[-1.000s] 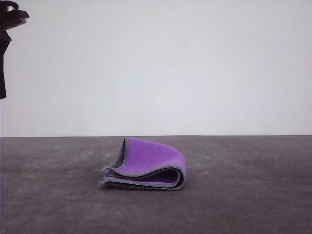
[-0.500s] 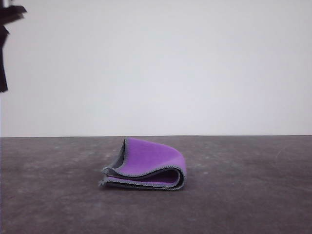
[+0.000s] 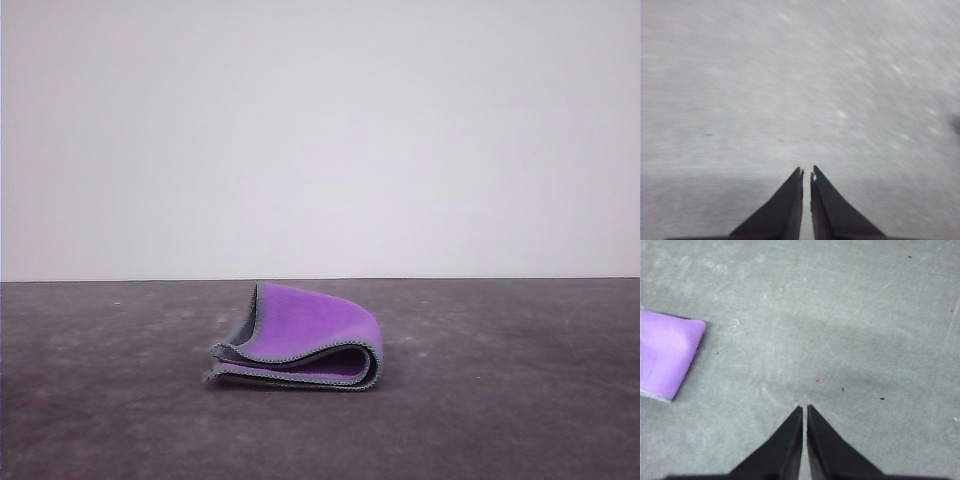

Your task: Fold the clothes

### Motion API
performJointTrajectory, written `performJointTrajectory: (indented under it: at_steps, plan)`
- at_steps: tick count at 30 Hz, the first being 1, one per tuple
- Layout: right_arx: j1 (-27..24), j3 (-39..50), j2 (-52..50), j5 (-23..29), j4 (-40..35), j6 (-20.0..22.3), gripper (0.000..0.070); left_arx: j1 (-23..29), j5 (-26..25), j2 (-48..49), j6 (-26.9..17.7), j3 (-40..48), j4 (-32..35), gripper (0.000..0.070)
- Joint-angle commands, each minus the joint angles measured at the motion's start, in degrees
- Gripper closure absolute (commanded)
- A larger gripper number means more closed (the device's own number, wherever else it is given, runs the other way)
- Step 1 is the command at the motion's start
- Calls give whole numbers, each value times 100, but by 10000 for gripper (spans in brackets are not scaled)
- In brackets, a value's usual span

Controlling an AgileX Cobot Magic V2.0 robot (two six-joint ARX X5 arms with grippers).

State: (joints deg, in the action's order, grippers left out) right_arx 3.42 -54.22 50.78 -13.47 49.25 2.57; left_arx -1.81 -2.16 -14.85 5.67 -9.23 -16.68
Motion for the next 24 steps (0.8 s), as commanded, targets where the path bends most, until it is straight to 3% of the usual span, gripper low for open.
performJointTrajectory:
  at_steps: [1, 13, 24]
  plan:
    - [9, -85, 42, 2, -50, -66, 690, 18, 78, 197, 50, 99, 91, 684]
    - [9, -85, 42, 0, -59, -66, 690, 91, 136, 1318, 45, 623, -77, 684]
    - [9, -85, 42, 0, -90, -66, 690, 78, 130, 1445, 94, 621, -51, 684]
